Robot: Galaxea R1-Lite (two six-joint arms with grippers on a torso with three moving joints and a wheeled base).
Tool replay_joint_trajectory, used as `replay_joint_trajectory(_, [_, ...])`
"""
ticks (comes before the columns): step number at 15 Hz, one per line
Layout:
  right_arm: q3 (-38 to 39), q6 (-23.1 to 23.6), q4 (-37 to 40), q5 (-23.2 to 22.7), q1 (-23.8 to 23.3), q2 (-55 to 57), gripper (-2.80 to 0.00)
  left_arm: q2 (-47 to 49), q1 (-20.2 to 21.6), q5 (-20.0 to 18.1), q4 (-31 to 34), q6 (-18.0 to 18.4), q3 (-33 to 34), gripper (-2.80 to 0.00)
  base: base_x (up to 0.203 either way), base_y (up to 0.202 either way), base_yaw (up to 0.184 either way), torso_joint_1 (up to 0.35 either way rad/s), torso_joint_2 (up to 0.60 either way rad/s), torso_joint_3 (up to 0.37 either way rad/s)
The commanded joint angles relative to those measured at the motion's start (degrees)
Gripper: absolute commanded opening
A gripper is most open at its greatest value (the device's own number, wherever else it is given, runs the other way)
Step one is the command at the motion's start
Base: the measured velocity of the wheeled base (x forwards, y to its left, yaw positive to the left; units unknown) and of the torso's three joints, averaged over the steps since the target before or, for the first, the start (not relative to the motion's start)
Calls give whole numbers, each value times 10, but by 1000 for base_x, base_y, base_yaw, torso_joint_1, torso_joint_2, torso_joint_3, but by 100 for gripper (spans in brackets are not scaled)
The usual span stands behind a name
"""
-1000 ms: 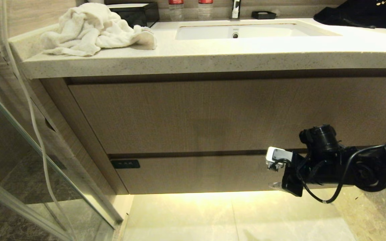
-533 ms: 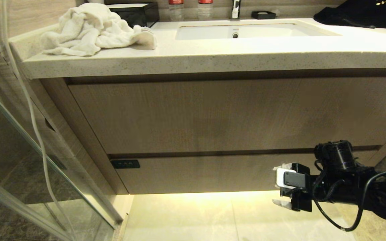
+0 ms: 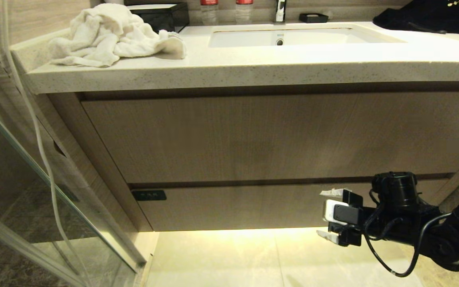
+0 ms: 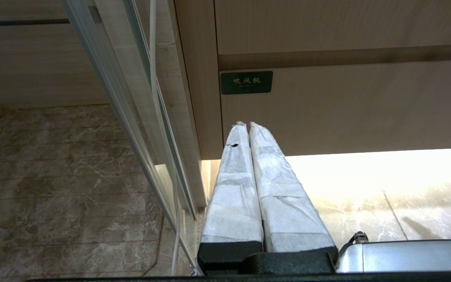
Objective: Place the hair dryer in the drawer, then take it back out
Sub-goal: Pull open the drawer
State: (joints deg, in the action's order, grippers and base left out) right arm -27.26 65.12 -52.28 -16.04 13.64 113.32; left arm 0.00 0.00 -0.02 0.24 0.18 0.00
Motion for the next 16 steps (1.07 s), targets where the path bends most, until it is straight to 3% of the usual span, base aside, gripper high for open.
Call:
replay_joint_trajectory(1, [-5, 3, -28, -1, 0, 30, 0, 1, 0, 1, 0, 0, 1, -280, 0, 0, 0, 0, 0, 0])
replay_joint_trajectory(5, [-33, -3, -83, -1, -14, 74, 0, 1, 0, 0, 0, 0, 1, -280, 0, 0, 0, 0, 0, 0])
replay_joint_trajectory(16, [-102, -4, -117, 0, -27, 144, 0, 1, 0, 0, 0, 0, 1, -280, 0, 0, 0, 0, 0, 0])
